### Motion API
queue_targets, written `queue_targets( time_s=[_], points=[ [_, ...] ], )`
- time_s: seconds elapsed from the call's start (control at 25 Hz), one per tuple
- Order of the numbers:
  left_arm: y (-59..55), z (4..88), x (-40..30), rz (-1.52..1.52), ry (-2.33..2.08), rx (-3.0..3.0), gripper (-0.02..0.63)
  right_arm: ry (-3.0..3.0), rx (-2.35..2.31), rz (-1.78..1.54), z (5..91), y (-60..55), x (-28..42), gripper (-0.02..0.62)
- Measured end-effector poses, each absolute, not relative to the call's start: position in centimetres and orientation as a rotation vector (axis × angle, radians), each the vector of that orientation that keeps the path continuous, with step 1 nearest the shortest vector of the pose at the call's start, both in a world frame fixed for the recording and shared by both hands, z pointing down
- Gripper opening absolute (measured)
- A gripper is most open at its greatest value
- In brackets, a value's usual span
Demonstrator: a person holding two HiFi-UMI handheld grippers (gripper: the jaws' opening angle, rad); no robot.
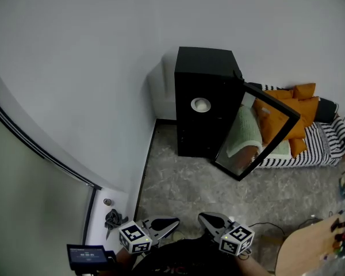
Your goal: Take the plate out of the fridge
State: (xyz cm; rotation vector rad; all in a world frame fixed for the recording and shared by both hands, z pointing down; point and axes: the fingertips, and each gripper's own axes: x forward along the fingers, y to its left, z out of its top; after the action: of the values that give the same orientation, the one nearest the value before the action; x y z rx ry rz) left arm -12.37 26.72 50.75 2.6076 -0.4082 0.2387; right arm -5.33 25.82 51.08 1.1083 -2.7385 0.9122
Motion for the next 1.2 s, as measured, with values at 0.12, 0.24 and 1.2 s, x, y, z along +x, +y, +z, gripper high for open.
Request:
queue_targets(
  time_s=[0.12, 0.24, 1.2],
  points=[
    [25.9, 50.9, -13.4, 0.232, -0.462, 2.592, 0.005, -2.744, 1.102, 0.907, 51.2, 24.2, -5.4, 0.006],
    [24.7, 51.0, -14.2, 0.227, -0.525, 2.577, 0.005, -2.75, 1.125, 0.913, 51.5, 21.7, -4.9, 0.006],
    [0.6, 54.6, -7.5, 0.223, -0.853, 2.402, 0.005, -2.619, 1.212, 1.336, 60.2, -13.2, 6.1, 0.008]
  ],
)
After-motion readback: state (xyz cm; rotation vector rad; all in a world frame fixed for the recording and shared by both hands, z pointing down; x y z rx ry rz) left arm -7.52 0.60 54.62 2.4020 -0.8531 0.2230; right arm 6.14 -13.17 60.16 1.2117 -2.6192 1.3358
